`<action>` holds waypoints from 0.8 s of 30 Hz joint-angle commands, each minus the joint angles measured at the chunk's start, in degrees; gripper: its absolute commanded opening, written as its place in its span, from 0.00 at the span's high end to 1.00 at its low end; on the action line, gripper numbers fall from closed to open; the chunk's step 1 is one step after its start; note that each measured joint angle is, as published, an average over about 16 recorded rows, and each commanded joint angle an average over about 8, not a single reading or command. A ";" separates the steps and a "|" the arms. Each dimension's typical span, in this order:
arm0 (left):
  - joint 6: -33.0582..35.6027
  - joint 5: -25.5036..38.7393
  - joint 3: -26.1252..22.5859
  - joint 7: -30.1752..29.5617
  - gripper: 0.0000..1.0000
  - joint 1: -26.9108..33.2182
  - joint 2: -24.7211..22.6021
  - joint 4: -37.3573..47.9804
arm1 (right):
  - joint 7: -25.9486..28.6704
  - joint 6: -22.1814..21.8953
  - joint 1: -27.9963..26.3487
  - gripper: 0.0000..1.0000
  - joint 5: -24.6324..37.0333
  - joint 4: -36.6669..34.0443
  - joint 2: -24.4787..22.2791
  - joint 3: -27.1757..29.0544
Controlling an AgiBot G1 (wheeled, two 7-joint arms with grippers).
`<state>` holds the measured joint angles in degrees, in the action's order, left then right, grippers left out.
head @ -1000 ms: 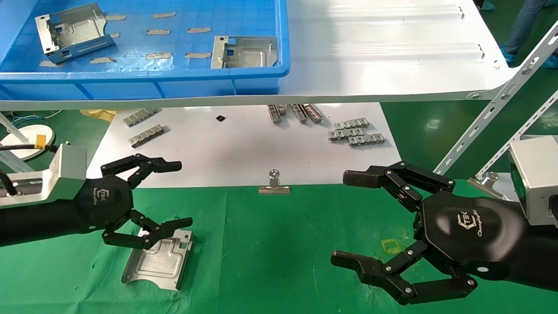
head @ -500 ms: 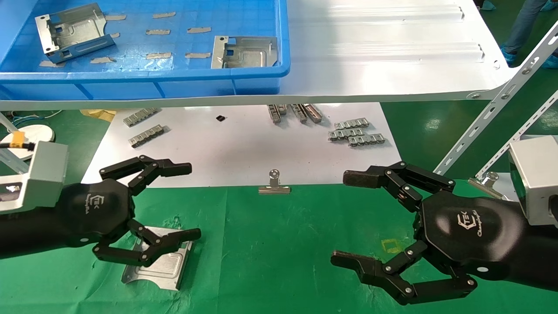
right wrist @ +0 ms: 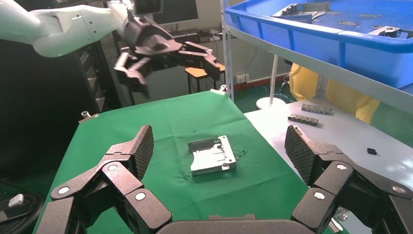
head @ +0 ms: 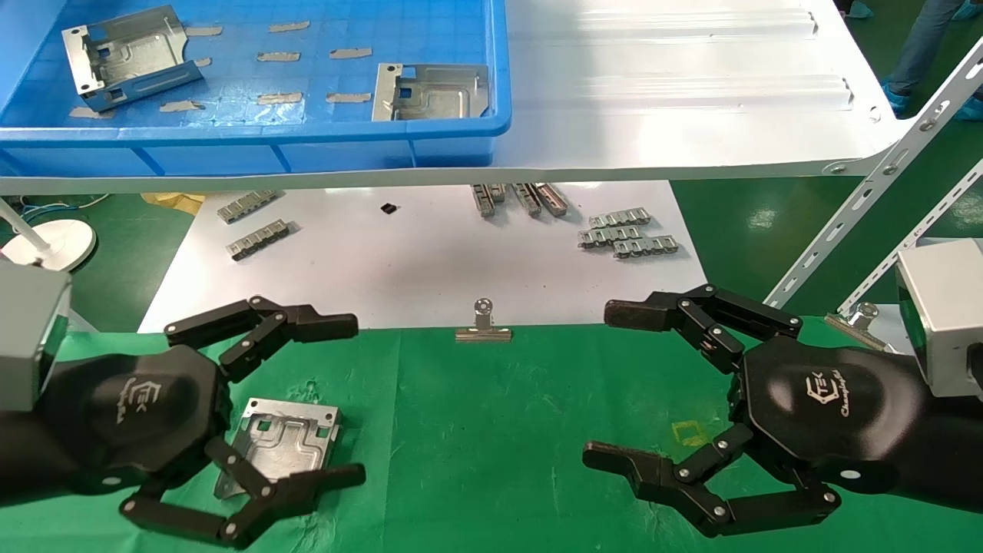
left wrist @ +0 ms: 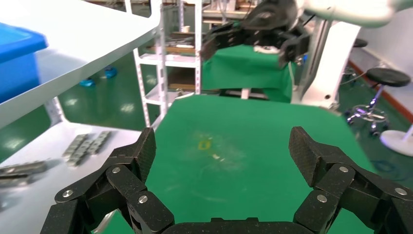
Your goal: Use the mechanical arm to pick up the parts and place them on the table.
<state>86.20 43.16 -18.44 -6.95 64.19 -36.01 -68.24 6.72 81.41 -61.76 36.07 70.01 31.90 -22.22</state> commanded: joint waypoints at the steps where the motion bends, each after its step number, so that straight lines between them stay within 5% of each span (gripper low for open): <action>1: -0.23 -0.58 1.07 -1.69 0.00 -1.16 0.44 -2.36 | 0.00 0.00 0.00 0.00 0.00 0.00 0.00 0.00; 24: -0.60 -1.57 2.79 -4.08 0.00 -3.03 1.15 -6.05 | 0.00 -0.02 0.02 0.00 -0.01 -0.02 0.00 0.00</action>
<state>85.59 41.58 -15.64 -11.05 61.14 -34.85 -74.34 6.72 81.39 -61.75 36.06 69.99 31.89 -22.22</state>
